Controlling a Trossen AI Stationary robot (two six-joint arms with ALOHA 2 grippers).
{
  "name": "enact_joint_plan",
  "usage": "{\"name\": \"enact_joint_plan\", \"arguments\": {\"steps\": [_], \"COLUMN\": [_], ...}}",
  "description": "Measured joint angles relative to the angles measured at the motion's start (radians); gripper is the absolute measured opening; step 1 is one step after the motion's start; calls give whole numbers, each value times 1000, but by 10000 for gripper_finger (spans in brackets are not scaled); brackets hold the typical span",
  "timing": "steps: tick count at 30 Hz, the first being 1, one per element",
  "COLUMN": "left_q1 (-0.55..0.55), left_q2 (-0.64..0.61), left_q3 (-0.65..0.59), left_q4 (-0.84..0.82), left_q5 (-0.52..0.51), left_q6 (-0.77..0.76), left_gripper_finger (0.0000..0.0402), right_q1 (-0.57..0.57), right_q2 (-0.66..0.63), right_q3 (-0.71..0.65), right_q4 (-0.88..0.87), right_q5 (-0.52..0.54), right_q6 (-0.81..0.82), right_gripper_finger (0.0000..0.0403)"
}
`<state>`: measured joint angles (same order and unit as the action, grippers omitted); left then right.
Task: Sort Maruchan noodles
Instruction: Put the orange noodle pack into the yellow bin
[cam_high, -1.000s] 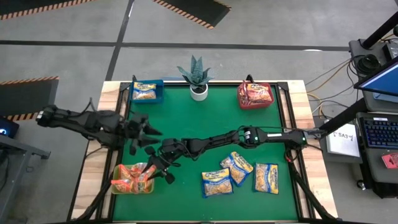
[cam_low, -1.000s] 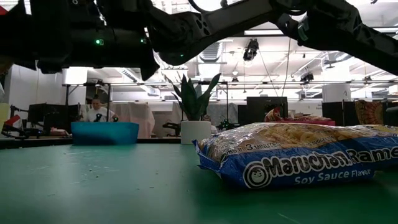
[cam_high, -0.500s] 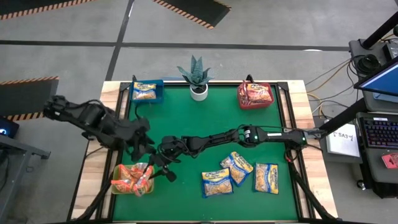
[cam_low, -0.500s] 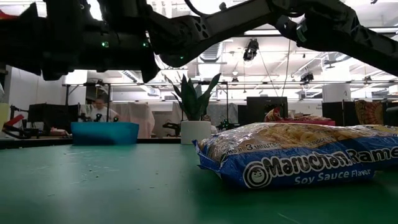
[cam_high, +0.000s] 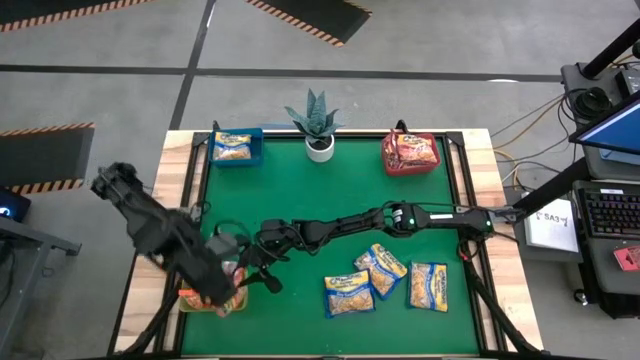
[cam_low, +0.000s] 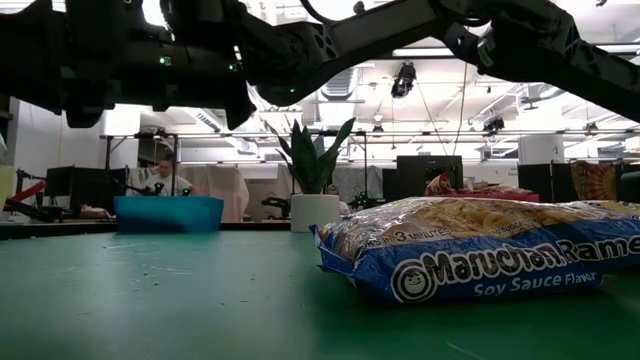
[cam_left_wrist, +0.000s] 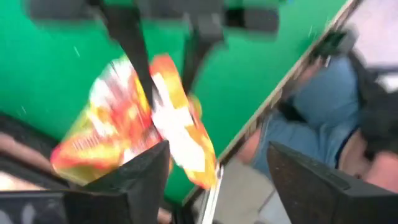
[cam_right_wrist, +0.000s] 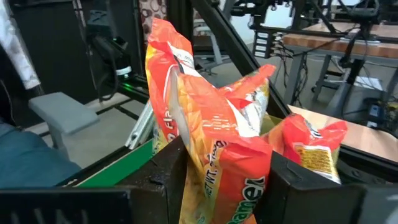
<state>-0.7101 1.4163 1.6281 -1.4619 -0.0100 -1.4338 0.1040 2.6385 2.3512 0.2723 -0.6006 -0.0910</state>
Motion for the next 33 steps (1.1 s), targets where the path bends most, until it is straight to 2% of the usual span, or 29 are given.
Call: {"name": "enact_joint_plan", "arguments": {"steps": [6,11,17,21,33], "left_q1": [-62,-59,-60,-66,-70], "left_q2": [130,203,230,233,266], "left_q3": [7,7,-15,-42,-90], "left_q4": [2,-13,-112,-87,-56], "left_q5": [22,20,19,-7,-6], "left_q6": [-77,-89,-192,-190,-169], "left_gripper_finger": [278,277,273,247,125], "right_q1": [0,0,0,0,-6], "right_q2": [0,0,0,0,-20], "right_q3": [0,0,0,0,0], "right_q4": [-2,-6,-8,-6,-6], "right_q5": [7,9,5,0,-2], "right_q6": [5,16,40,50,70], "right_gripper_finger": [123,123,118,118,102]}}
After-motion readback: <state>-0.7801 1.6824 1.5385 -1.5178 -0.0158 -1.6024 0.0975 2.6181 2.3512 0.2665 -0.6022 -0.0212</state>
